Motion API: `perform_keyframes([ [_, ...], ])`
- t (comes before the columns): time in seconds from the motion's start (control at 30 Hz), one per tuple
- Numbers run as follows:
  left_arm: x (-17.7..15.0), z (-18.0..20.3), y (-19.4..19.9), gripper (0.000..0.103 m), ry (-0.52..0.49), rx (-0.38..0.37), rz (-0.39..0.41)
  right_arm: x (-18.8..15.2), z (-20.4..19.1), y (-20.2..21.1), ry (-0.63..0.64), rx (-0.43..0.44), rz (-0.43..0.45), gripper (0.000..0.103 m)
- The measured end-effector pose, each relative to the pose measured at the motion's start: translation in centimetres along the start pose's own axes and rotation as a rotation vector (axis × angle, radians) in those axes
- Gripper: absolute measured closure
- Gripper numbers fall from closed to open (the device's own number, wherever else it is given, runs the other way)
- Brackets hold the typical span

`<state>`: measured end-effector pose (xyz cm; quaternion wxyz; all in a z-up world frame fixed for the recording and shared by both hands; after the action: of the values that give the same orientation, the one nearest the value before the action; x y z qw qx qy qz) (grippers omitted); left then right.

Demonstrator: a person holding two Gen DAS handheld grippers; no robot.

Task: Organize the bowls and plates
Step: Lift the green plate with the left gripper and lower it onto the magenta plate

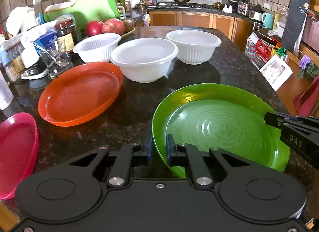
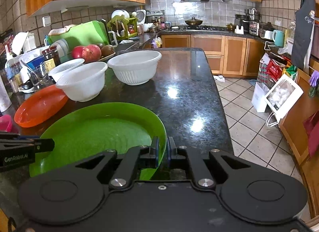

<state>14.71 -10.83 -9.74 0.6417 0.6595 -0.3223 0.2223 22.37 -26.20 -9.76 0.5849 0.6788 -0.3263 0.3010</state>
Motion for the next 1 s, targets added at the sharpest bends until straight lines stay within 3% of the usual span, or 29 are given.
perform_keyframes([
  [0.63, -0.4, -2.9, 2.0, 0.085, 0.029, 0.048, 0.04, -0.2, -2.5, 2.1, 0.029, 0.052, 0.032, 0.093],
  [1.0, -0.8, -8.2, 4.8, 0.085, 0.027, 0.088, 0.106, -0.3, -8.9, 4.6, 0.049, 0.08, 0.073, 0.093],
])
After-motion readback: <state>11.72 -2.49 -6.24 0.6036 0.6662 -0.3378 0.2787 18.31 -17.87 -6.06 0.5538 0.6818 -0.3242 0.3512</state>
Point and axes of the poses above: each gripper's, at about its wrist camera, not at the fingertips, and y roughly against the way its jaws point, z to its right, x to its top, the point moved 10 cm from there along -y, roughly the way its jaws point, and after that the axes turned 4 degrees about -y, right-handed, at the moved point
